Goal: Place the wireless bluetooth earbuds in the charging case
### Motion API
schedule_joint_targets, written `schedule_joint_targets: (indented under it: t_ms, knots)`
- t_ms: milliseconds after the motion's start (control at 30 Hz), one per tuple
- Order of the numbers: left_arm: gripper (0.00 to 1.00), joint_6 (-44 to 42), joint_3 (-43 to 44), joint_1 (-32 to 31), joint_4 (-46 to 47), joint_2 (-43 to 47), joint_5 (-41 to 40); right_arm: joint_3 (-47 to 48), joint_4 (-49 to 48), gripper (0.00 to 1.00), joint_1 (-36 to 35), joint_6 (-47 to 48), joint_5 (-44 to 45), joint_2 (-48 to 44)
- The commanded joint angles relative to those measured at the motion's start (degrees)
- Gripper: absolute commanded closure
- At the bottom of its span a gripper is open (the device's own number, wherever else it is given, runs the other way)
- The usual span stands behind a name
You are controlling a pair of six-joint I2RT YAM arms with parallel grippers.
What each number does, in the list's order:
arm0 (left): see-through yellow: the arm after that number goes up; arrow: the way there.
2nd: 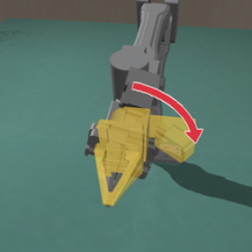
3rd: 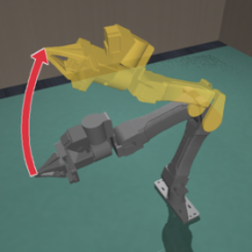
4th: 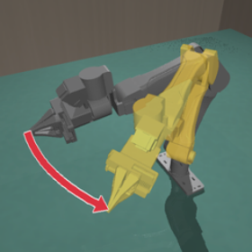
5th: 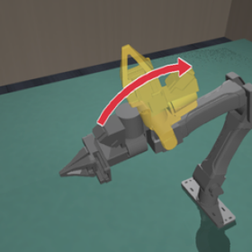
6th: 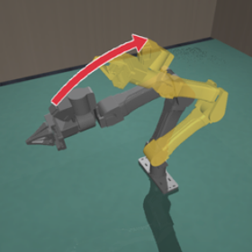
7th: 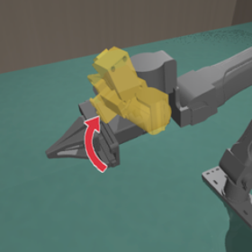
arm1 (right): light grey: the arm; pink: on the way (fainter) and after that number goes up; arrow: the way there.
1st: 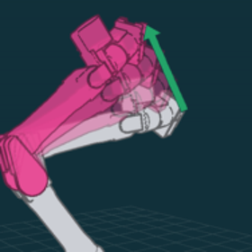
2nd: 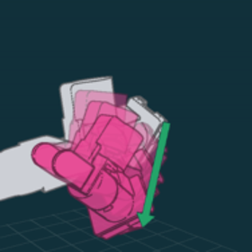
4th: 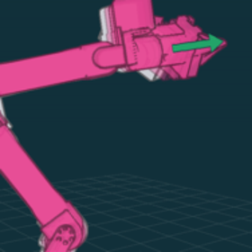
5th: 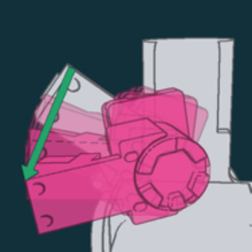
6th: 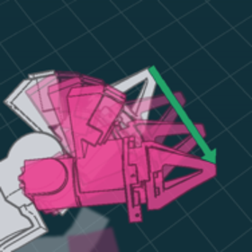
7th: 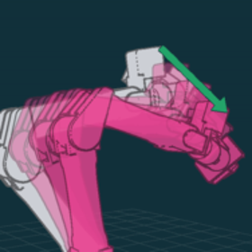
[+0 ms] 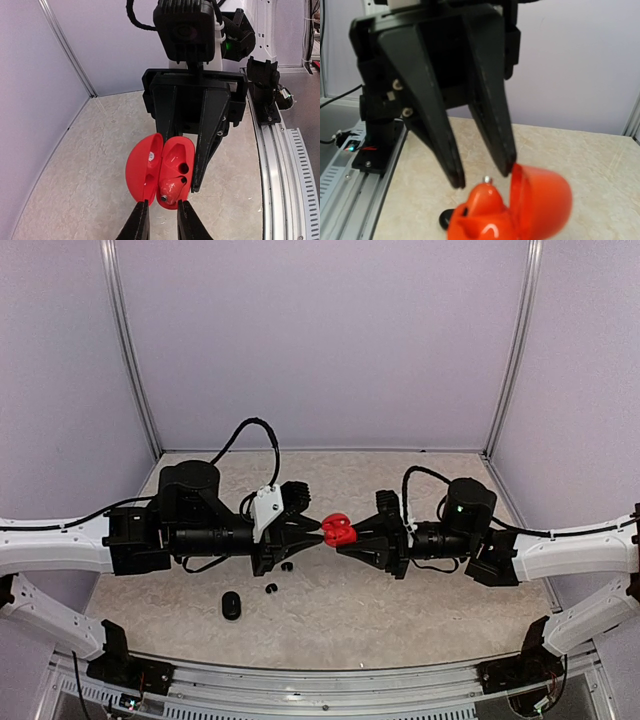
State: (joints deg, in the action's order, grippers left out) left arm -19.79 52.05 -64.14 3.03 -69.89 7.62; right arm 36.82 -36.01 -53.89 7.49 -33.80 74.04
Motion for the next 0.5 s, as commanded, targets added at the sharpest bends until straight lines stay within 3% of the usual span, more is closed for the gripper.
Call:
schedule_joint_targets:
  t_ms: [0, 467]
  knots:
    - [0.78, -0.6, 1.9, -0.5, -0.3, -0.5, -0.6, 1.7, 1.1, 0.89, -0.5, 0.3, -1.2, 0.5]
    - [0.78, -0.8, 2.3, -0.7, -0.9, -1.7, 0.0, 2.3, 2.5, 0.89, -0.6, 0.8, -1.7, 1.1]
